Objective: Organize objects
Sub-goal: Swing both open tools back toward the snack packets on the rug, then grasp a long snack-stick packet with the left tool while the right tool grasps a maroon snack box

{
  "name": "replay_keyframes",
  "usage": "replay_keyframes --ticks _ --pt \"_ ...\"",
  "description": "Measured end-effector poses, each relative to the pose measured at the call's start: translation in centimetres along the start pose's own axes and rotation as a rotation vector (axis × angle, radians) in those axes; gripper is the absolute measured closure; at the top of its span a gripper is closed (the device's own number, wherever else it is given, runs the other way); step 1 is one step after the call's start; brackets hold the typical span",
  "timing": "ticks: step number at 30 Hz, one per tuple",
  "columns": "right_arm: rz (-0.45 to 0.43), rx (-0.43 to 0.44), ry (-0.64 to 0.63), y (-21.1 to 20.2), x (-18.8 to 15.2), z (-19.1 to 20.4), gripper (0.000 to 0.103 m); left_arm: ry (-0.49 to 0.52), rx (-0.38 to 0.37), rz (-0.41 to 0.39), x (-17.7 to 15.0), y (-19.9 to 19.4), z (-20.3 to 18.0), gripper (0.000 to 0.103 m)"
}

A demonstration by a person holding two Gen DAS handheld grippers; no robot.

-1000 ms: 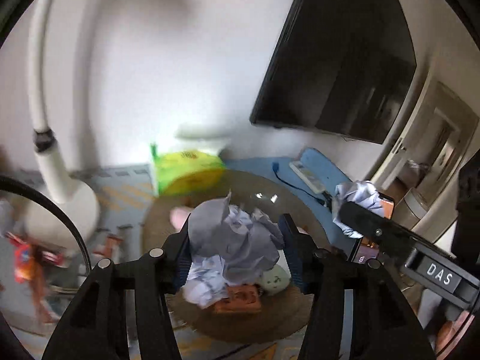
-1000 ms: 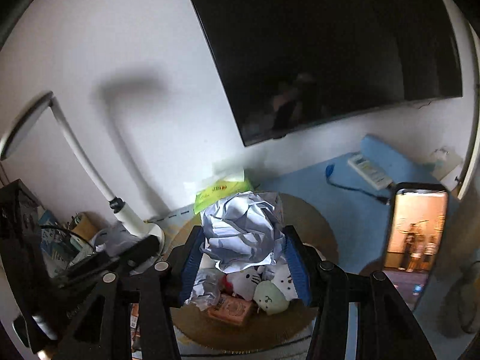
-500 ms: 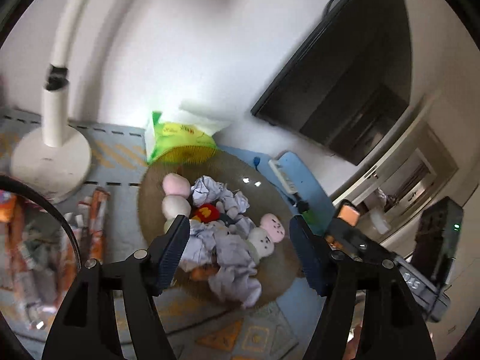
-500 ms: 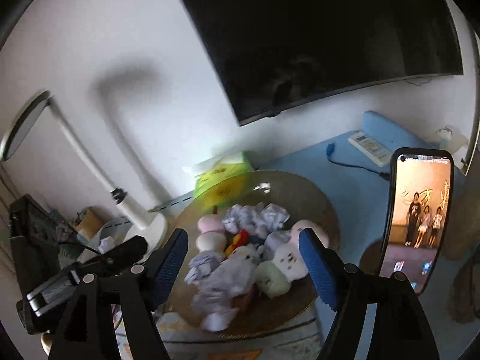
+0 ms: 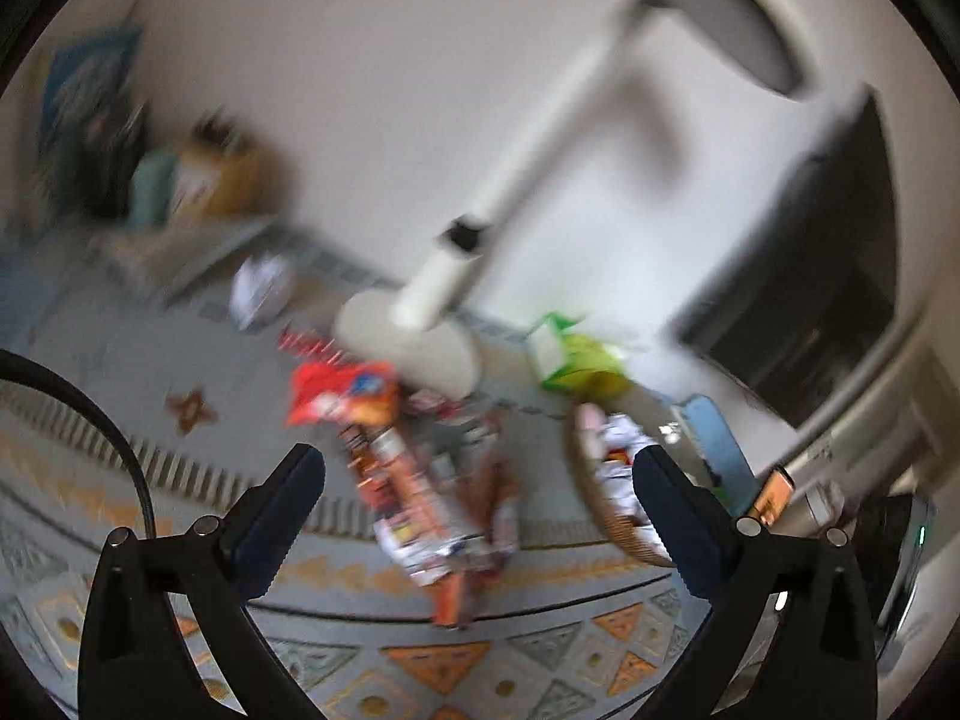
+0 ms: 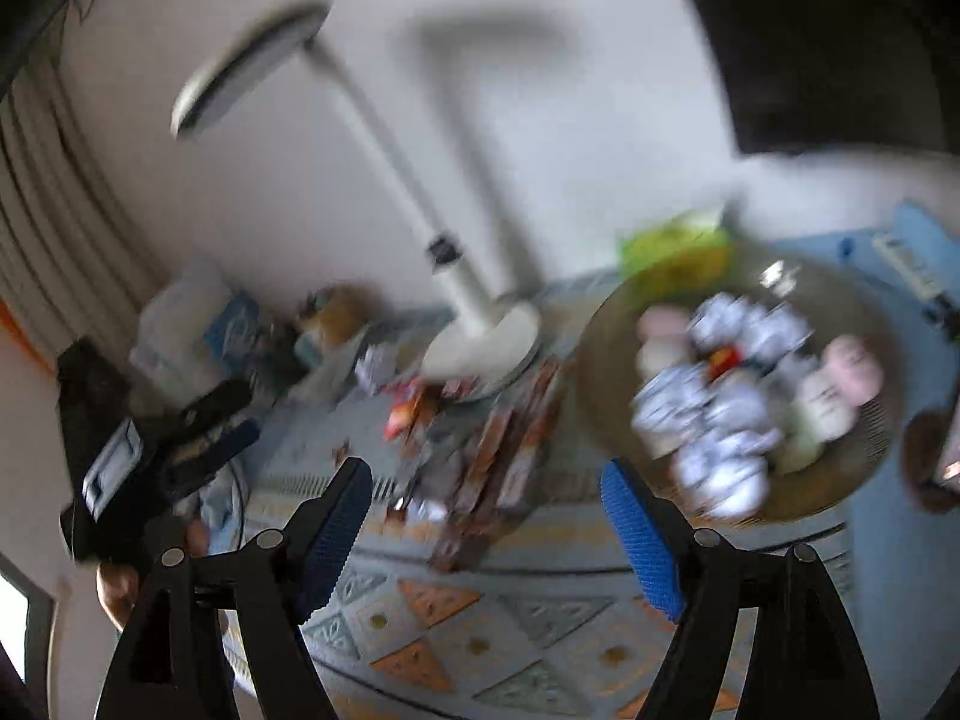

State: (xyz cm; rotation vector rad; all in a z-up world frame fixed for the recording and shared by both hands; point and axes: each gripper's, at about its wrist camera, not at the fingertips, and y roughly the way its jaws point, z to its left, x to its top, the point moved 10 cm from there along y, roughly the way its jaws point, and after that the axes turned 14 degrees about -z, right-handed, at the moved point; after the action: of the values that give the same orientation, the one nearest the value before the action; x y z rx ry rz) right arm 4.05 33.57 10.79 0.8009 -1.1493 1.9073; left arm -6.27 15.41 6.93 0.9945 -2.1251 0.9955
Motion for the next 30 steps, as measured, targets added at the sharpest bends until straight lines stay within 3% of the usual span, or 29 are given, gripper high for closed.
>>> replay_keyframes --ticks 2,6,9,12,16,19,20,22,25,26,28,30 --pt "0.040 -0.005 -0.027 1.7 -2.4 1.1 0.026 -0.072 0.009 0.059 -1.9 2.1 2.5 0.001" --pt "0.111 -0.028 -0.039 5.1 -6.2 1.6 0.042 -0.139 0.054 0.126 -5.3 6.2 5.5 0.001" --pt "0.157 -0.077 -0.028 7.8 -8.3 0.7 0.043 -0.156 0.063 0.137 -6.4 8.4 6.5 0.002" --pt "0.180 -0.056 -0.010 9.6 -8.9 1.1 0.043 -0.113 0.081 0.147 -6.7 9.9 6.3 0.003" --pt "0.177 -0.113 -0.071 11.4 -8.9 1.2 0.043 -0.011 0.130 0.198 -7.8 10.9 6.5 0.027" --pt "0.235 -0.085 -0.047 12.8 -10.2 2.0 0.043 0.056 0.159 0.236 -8.2 10.0 7.4 0.066" --pt "0.259 -0.068 -0.044 13.1 -10.9 2.6 0.043 0.082 0.163 0.251 -8.4 9.7 7.8 0.073" --pt "0.269 -0.084 -0.091 13.1 -11.8 3.3 0.043 0.109 0.171 0.275 -8.5 8.6 8.4 0.074" --pt "0.261 -0.174 -0.202 13.8 -12.6 3.2 0.043 0.180 0.210 0.288 -8.5 7.2 9.1 0.074" --pt "0.277 -0.172 -0.194 14.1 -13.1 3.1 0.045 0.194 0.207 0.295 -8.7 6.9 9.2 0.074" --pt "0.266 -0.185 -0.204 14.0 -13.3 2.8 0.061 0.203 0.201 0.292 -9.0 6.2 9.3 0.074" --pt "0.274 -0.180 -0.204 13.4 -13.5 2.5 0.065 0.212 0.197 0.291 -9.3 5.5 9.2 0.077"
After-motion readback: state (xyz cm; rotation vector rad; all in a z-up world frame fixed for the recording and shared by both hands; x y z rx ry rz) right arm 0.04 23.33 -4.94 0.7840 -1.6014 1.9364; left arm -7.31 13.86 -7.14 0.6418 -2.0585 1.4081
